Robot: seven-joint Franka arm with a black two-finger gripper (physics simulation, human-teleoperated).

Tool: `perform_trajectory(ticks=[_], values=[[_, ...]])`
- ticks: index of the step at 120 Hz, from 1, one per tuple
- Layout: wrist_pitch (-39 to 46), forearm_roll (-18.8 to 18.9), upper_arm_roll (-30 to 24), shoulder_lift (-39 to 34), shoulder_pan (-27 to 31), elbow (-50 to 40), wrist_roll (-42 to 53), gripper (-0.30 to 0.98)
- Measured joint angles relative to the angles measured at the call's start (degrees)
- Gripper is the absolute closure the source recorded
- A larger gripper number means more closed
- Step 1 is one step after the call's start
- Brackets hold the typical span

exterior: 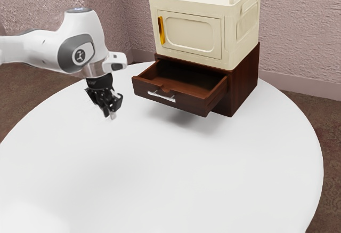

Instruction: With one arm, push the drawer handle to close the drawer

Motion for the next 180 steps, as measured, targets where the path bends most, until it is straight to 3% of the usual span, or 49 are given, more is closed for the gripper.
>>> perform_trajectory(ticks=[65,180], values=[[0.2,-1.0,-2.1,11.7,0.2,12.0,3.6,0.70],[1.3,0.9,-9.3,35.6,3.9,40.6,8.1,0.72]])
